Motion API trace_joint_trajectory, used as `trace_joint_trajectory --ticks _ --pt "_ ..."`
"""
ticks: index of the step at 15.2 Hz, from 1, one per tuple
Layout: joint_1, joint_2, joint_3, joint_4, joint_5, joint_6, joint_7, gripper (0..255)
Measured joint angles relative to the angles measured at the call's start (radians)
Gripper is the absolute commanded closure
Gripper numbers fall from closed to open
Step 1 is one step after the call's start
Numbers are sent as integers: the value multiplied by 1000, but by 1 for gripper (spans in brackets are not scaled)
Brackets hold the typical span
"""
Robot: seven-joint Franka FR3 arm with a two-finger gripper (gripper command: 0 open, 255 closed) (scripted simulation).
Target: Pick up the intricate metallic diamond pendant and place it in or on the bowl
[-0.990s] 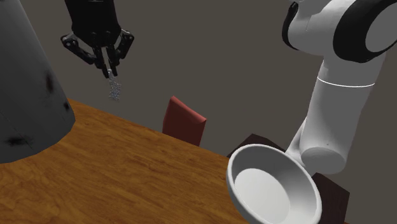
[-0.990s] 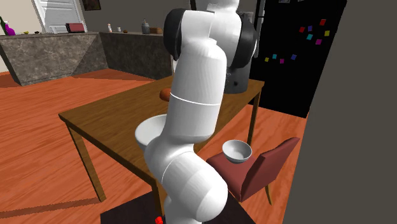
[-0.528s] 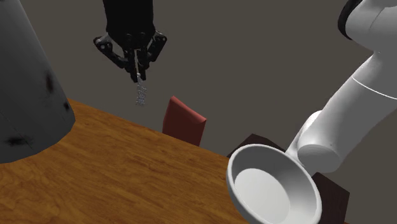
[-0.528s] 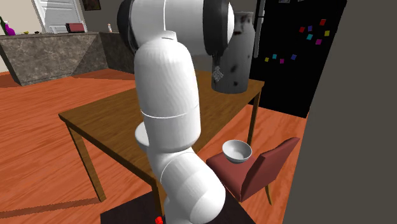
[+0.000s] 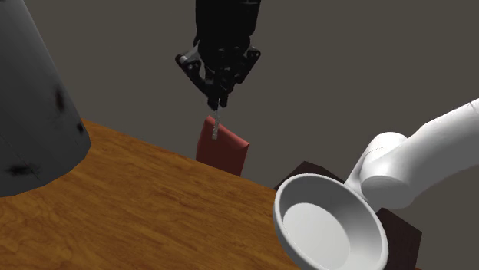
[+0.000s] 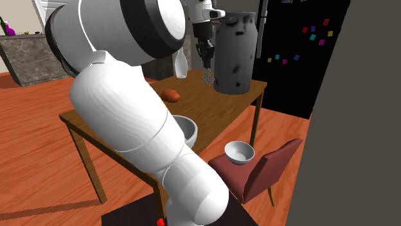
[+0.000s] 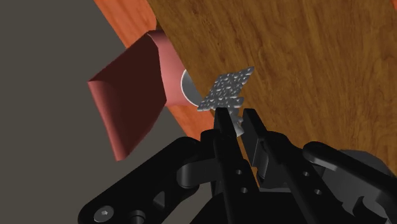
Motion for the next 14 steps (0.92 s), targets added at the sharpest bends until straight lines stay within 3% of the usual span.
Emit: trace_joint_trajectory --ticks 7,14 --pt "92 -257 -81 -149 90 -98 -21 255" --pt "181 -468 -136 -233 138 -229 -3 255"
